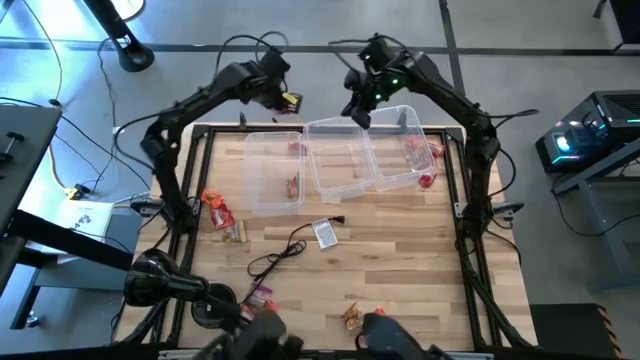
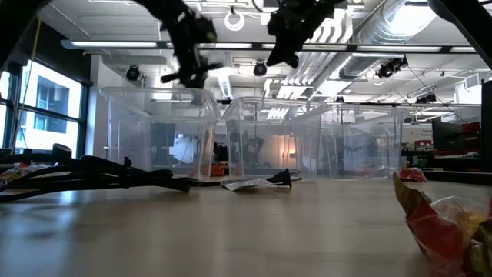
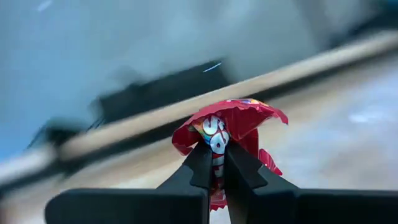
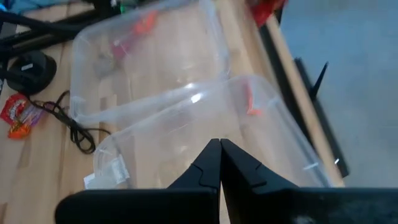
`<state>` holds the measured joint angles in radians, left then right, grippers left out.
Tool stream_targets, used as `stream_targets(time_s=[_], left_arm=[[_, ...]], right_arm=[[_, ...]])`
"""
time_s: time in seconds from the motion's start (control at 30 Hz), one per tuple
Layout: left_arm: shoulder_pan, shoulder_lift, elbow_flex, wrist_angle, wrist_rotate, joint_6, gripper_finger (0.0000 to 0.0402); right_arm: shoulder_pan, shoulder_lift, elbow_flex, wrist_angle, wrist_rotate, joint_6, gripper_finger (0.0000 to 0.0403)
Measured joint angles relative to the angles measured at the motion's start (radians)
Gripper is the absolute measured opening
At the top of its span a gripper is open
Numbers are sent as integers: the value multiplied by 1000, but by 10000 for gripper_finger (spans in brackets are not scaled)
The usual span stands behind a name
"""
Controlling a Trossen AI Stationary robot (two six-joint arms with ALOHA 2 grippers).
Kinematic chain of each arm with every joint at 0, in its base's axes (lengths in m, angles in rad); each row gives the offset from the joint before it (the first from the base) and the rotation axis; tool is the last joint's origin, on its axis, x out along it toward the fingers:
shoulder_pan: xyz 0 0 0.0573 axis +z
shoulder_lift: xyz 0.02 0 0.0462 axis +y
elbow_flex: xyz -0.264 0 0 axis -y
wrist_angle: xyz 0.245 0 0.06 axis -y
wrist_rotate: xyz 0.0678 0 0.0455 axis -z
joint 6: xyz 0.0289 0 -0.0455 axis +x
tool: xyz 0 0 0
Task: Sort candy
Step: Put the red candy pack into the middle transparent bin, then put the orange candy pack into the right transparent bin
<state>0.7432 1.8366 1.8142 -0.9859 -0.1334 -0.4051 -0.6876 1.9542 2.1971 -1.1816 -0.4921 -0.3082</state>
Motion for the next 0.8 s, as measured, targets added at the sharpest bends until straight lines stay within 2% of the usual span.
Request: stream_targets(time_s=[0.13,0.27,0.37,0.47,0.63,0.8], left_arm=[[-117,-23,0,134,54,65,10],[-229,2,0,273,51,143,12],[-285,36,0,345,22,173,30],[-306,63,0,350,46,171,70],[-319,84,0,237,99,167,153],[-300,78,8,240,86,191,214]], right_arm=[[-22,-56,1,45,-16,-1,0],[-37,-79,2,73,-17,46,0],[-43,-81,2,65,-17,72,0],[-46,-82,0,35,-17,83,0],[-46,-82,0,4,-17,81,0],[-46,-82,0,15,-17,80,0]])
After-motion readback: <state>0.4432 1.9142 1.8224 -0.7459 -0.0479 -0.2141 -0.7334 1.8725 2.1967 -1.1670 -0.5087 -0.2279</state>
